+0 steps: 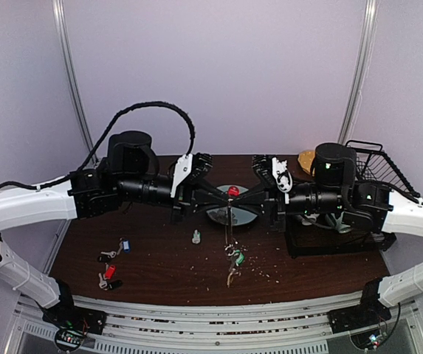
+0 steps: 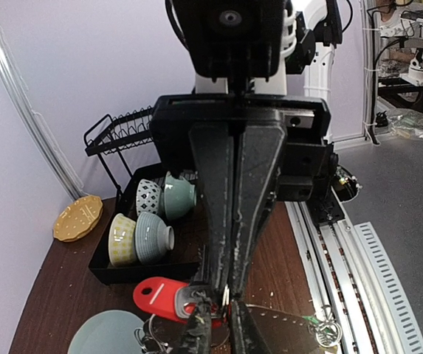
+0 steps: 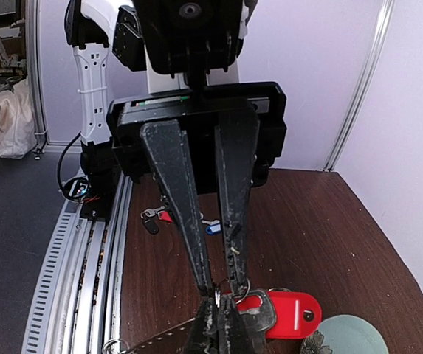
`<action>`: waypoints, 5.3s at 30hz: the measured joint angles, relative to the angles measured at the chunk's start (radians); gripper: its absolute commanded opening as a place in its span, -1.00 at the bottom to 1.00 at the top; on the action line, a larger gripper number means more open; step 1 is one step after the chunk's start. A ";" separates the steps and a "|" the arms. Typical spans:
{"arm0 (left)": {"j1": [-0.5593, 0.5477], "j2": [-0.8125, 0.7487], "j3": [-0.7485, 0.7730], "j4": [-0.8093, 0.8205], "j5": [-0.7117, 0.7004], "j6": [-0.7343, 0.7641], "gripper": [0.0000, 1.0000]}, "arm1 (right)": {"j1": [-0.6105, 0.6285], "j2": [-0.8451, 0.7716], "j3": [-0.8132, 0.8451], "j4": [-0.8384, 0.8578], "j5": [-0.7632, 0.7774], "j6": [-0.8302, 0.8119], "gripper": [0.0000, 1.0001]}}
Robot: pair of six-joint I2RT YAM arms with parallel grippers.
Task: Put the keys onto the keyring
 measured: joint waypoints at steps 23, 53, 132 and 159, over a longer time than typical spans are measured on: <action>-0.006 0.018 0.015 -0.006 -0.084 0.015 -1.00 | -0.005 0.005 0.001 -0.001 0.049 0.006 -1.00; -0.008 -0.007 -0.027 -0.061 -0.262 0.021 -1.00 | -0.026 0.134 0.034 0.034 0.086 -0.030 -0.99; 0.054 0.039 -0.018 -0.180 0.225 0.404 -0.47 | -0.109 0.173 0.145 -0.203 -0.482 -0.137 -1.00; 0.055 -0.047 -0.184 0.202 0.045 0.235 -1.00 | -0.095 0.143 -0.218 0.753 -0.250 0.681 -1.00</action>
